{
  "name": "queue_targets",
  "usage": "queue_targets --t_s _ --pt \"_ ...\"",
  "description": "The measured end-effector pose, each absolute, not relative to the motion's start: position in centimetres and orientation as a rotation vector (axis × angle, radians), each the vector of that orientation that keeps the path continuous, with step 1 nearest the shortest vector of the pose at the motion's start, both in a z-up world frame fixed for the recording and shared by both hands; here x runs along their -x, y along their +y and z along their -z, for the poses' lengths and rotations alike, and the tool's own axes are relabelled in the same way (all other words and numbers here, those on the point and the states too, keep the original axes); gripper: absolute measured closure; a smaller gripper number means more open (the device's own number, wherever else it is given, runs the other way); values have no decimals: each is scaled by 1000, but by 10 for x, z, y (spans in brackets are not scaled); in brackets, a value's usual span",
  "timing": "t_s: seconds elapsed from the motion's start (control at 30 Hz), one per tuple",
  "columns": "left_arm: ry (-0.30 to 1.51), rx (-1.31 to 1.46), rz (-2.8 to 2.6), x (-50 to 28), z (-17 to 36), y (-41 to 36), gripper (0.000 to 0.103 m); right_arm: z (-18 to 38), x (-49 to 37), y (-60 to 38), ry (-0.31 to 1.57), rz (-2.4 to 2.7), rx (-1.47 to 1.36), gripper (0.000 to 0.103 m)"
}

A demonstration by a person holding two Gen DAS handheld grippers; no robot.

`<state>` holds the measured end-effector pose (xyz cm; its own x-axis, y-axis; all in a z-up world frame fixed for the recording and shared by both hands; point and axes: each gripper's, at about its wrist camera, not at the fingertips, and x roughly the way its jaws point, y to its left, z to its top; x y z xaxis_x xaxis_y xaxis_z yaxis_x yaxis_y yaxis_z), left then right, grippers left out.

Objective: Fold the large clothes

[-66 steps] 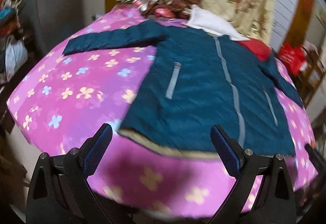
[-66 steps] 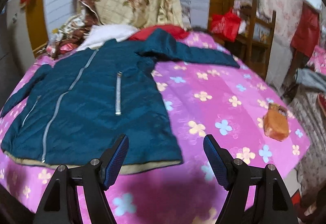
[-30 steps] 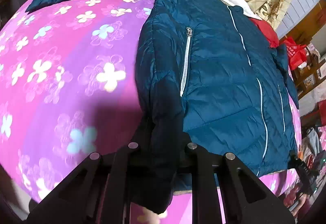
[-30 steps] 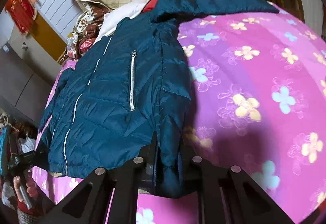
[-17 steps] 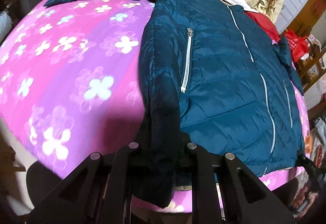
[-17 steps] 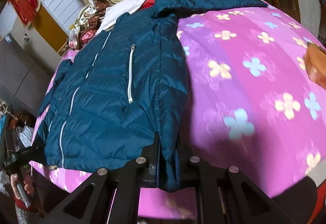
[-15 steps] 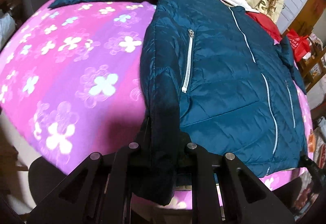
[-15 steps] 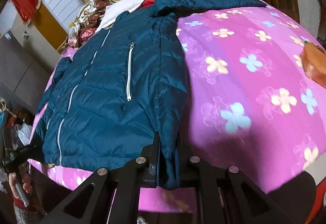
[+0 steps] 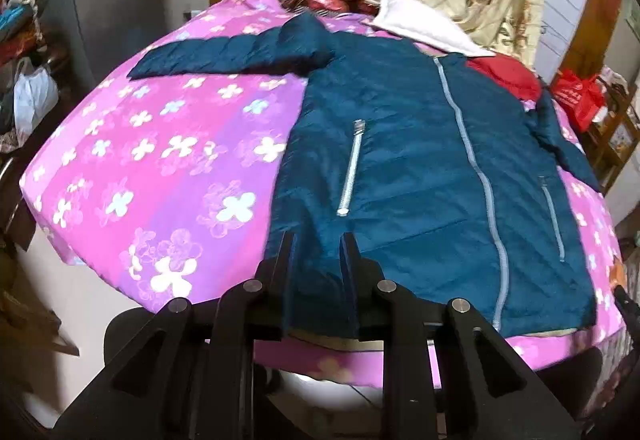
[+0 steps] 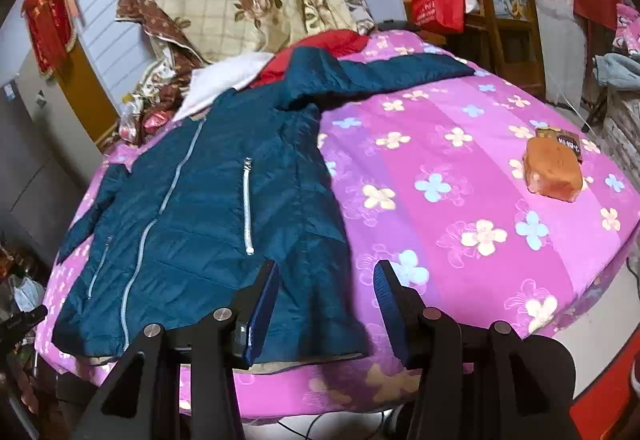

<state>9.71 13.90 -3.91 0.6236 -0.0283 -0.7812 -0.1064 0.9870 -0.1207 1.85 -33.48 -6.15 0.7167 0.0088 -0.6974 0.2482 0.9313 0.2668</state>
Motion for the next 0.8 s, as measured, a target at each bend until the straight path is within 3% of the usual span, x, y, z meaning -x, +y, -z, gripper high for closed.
queue_targets --t_s 0.23,0.3,0.37,0.43,0.63,0.8 --pt "783 97 35 -72 -21 107 82 18 -5 -304 675 26 -271 56" --pt "745 63 34 -66 -42 99 77 -1 0 -295 624 -10 -242 56" --pt "693 42 18 -59 -59 93 45 -23 3 -283 572 -69 -225 51" --pt "627 54 -1 -50 -69 92 31 -41 -1 -270 542 -132 -225 37" --pt "609 37 -51 -49 -54 94 31 -76 -22 -210 515 -296 -206 36" --pt "660 58 -89 -54 -32 105 31 -55 -30 -161 538 -300 -141 36"
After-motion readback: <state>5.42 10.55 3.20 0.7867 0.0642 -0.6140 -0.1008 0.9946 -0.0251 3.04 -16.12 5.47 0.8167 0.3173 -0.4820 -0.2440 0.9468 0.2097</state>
